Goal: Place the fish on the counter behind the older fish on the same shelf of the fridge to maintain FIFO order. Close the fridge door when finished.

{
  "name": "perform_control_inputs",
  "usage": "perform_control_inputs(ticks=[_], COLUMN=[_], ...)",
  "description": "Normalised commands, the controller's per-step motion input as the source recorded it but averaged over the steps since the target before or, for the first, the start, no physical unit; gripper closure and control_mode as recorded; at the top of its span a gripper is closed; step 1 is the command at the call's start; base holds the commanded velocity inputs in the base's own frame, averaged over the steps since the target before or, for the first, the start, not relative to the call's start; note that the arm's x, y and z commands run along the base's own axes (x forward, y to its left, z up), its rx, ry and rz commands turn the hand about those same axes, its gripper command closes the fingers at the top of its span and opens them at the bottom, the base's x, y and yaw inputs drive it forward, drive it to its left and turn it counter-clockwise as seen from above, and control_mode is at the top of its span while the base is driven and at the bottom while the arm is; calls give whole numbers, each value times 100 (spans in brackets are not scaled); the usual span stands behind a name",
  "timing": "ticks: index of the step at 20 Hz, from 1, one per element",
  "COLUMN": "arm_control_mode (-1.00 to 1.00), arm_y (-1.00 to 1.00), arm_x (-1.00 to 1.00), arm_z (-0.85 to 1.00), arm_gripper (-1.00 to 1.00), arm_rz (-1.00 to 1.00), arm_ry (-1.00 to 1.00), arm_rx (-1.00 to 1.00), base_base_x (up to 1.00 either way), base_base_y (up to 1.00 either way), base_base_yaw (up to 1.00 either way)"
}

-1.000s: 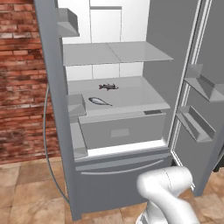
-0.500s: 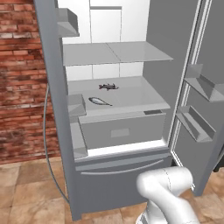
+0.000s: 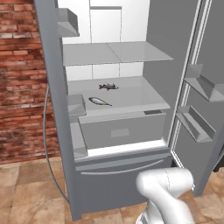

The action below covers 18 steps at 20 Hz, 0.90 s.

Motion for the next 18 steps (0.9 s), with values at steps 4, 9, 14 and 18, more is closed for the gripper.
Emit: perform_control_inputs(ticks=[4,9,14,18], arm_control_mode=[-100,-100,-100,-100], arm_y=[-31,-49,-73,-55], arm_x=[60,84,62,61], arm_z=[-81,-54,-37,-46], arm_gripper=[-100,-100,-100,-100], arm_rz=[0,0,1,8], arm_ry=[9,16,3,-3], arm_rx=[30,26,32,33], base_base_x=[0,0,0,0], base_base_y=[0,0,0,0], base_base_yaw=[0,0,0,0])
